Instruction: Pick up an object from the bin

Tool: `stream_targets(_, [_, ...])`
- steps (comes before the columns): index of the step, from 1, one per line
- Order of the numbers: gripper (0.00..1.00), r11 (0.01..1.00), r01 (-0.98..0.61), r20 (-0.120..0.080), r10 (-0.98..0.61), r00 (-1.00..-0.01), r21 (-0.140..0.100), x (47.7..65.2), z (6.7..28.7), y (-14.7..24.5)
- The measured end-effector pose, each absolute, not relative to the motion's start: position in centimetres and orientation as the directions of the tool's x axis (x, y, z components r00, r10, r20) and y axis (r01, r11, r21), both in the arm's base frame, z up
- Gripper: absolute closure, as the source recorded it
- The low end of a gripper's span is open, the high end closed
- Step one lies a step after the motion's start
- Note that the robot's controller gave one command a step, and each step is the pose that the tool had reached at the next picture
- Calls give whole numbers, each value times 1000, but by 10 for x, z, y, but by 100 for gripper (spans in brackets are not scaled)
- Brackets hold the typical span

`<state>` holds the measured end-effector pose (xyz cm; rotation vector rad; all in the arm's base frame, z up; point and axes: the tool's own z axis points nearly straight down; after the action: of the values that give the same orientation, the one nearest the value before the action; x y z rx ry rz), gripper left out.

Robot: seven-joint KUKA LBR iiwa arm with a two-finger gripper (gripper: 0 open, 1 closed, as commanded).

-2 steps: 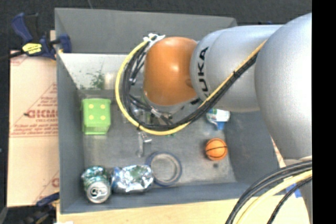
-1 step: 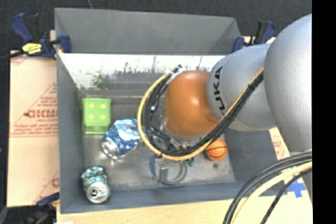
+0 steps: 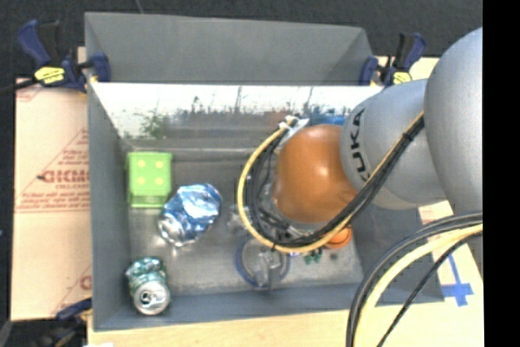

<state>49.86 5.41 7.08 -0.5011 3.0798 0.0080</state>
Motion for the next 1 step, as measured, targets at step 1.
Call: stream_targets(1, [100, 903, -430, -12, -429, -903, 1, 584, 73, 104])
